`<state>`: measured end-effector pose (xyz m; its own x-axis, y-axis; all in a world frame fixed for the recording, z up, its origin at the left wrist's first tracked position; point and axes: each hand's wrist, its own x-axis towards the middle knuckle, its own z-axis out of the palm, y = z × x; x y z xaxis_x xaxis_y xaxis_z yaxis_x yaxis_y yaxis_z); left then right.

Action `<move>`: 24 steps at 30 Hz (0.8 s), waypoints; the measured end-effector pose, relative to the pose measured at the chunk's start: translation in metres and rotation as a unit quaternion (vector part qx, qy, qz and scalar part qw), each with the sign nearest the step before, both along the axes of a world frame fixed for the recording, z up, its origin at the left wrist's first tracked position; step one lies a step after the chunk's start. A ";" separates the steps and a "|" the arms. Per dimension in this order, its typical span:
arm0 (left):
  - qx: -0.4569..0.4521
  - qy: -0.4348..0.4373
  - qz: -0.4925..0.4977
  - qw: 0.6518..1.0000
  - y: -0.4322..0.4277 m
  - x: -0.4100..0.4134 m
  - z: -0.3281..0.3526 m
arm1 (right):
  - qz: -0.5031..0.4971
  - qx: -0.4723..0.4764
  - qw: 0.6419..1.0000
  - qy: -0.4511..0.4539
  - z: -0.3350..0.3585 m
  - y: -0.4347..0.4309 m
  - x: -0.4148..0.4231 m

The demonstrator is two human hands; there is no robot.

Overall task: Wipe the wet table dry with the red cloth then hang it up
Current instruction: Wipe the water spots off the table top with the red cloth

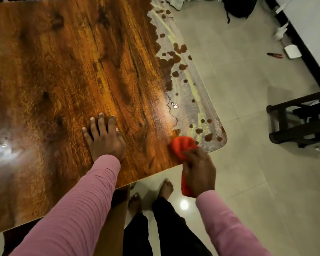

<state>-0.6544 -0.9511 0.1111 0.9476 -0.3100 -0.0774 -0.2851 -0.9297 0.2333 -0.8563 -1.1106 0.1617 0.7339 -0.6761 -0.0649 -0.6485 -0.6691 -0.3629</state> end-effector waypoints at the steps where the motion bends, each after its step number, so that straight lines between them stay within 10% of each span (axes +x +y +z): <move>1: 0.005 -0.003 -0.002 1.000 -0.001 0.000 0.001 | -0.051 0.006 0.999 0.004 -0.001 -0.015 0.000; 5: 0.011 -0.008 -0.004 1.000 -0.018 -0.008 0.011 | -0.095 0.021 0.995 -0.009 -0.001 -0.011 0.006; 11: -0.017 0.000 -0.014 1.000 -0.096 -0.029 0.019 | 0.105 0.026 0.994 -0.023 -0.001 -0.012 -0.007; 19: -0.041 0.011 0.011 0.999 -0.124 -0.038 0.008 | -0.125 0.003 0.992 -0.003 -0.002 -0.104 -0.006; 24: -0.032 0.009 0.018 0.999 -0.126 -0.038 0.007 | 0.003 0.056 0.998 -0.043 -0.006 -0.036 0.001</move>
<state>-0.6929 -1.0774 0.1181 0.9571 -0.2800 -0.0746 -0.2466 -0.9223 0.2977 -0.8549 -1.1468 0.1555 0.7441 -0.6637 -0.0766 -0.6081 -0.6253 -0.4892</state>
